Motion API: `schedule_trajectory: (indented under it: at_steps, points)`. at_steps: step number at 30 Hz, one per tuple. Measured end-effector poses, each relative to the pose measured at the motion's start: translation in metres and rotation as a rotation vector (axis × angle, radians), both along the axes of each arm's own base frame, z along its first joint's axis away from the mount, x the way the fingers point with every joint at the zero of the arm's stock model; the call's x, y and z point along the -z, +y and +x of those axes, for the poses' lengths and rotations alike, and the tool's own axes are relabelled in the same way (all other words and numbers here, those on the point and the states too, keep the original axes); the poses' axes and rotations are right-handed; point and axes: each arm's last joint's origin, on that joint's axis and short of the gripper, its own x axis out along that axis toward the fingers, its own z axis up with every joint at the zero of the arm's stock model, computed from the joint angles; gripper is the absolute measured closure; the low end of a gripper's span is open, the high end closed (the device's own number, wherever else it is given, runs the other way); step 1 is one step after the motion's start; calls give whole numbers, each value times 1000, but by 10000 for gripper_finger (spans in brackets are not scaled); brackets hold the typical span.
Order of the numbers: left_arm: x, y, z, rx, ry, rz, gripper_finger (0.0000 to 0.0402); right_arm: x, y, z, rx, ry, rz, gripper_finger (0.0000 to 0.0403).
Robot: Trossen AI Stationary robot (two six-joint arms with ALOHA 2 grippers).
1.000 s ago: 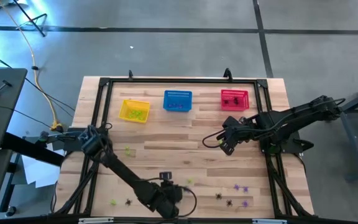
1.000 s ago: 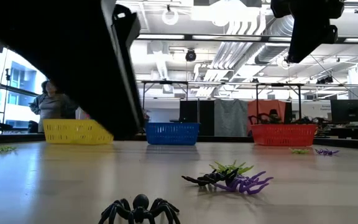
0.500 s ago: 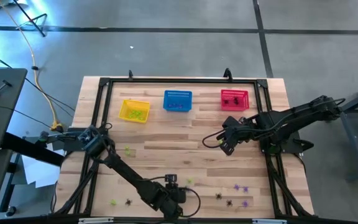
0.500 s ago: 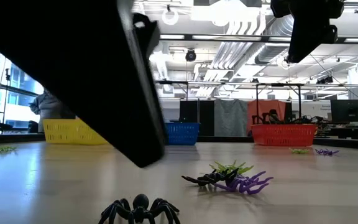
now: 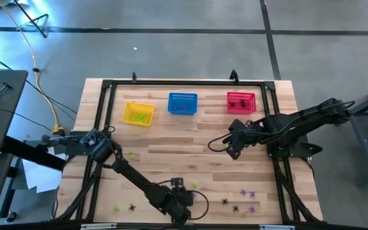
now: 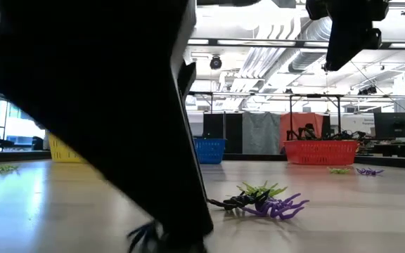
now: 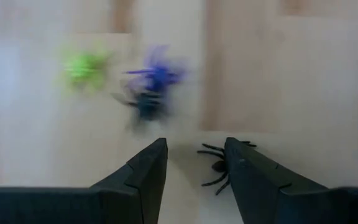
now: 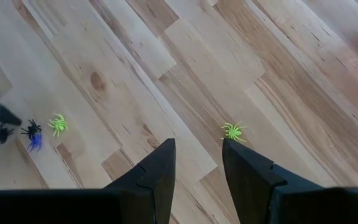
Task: Sort Halloween decoration
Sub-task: Put the black spider toy into the red bin
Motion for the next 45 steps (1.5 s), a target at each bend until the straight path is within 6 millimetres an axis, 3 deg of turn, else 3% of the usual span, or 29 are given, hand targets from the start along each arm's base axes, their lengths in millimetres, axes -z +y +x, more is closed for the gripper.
schedule_trajectory:
  at_steps: [11,22,36,45]
  points:
    - [3,35,11,-39,34,187,252,0,0,0,0,-1,0,273]
    - [-15,37,6,-36,14,198,252,0,0,0,0,-3,1,273]
    - [-17,27,1,-53,12,137,252,0,0,0,0,-3,0,273]
    - [-6,42,13,-78,77,74,252,0,0,0,0,-3,1,273]
